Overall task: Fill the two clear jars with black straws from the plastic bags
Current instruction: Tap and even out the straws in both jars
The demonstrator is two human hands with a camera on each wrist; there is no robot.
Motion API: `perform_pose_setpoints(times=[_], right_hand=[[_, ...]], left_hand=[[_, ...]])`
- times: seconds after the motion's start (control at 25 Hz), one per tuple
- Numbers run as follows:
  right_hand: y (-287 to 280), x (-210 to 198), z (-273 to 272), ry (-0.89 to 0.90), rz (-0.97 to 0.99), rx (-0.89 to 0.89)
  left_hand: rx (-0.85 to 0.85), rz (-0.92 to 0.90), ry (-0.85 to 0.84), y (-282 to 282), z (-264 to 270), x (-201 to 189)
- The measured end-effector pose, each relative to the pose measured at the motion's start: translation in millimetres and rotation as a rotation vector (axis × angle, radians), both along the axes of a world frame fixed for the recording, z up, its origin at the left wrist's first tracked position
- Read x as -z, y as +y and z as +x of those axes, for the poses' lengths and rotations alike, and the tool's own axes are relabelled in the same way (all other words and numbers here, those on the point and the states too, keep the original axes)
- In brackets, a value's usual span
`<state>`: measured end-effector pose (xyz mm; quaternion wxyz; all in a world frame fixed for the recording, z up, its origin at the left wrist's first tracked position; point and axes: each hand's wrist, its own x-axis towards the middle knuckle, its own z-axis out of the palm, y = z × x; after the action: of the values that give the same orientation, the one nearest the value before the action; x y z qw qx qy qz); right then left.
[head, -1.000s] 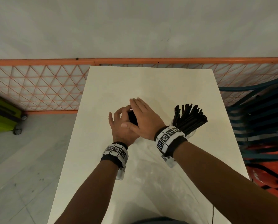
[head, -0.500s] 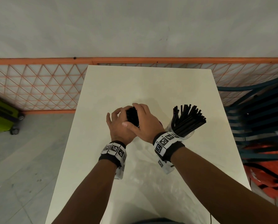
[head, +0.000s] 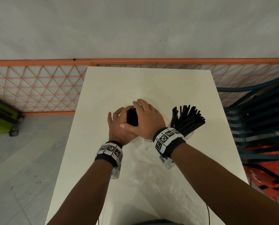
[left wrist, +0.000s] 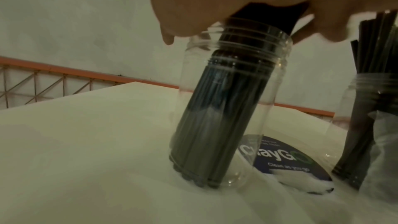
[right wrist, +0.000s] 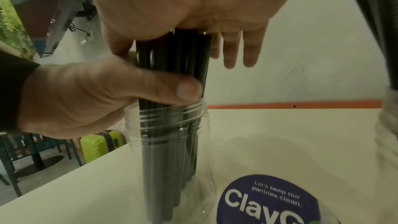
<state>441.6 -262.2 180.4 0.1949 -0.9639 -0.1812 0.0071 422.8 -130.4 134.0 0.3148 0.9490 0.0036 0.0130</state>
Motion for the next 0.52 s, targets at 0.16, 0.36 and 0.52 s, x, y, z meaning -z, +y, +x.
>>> perform_pose_setpoints(times=[0.16, 0.36, 0.52], right_hand=[[1.8, 0.0, -1.0, -0.047, 0.016, -0.108], [2.3, 1.6, -5.0, -0.063, 0.035, -0.126], [-4.3, 0.2, -3.6, -0.064, 0.053, -0.135]], left_hand=[[0.003, 0.145, 0.001, -1.4, -1.3, -2.6], [-0.012, 0.080, -0.004, 0.6, -1.3, -0.9], [0.001, 0.071, -0.027, 3.8, -3.9, 1.3]])
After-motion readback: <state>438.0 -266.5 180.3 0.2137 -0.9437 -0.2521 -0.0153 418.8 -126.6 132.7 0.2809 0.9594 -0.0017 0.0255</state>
